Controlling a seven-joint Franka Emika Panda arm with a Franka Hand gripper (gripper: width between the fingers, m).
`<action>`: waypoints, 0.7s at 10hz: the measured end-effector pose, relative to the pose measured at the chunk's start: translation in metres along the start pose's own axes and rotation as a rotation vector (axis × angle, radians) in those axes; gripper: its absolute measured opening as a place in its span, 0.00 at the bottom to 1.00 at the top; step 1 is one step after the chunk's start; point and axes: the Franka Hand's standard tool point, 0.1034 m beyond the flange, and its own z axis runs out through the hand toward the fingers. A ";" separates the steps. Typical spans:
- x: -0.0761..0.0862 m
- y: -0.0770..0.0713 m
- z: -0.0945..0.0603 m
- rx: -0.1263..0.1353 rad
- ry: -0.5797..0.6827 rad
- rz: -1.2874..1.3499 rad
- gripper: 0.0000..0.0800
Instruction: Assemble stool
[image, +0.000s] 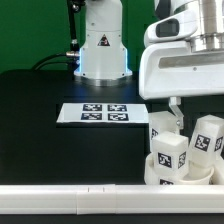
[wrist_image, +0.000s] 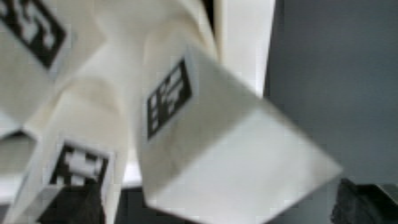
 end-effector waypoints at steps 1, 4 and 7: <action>0.007 -0.002 -0.002 0.003 -0.102 0.042 0.81; 0.003 0.001 -0.003 0.001 -0.242 0.040 0.81; 0.004 0.001 -0.004 0.002 -0.278 0.049 0.81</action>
Offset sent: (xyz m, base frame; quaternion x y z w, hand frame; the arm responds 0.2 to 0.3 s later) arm -0.0051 0.0103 0.0008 0.0039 -0.1467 -0.0515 0.9878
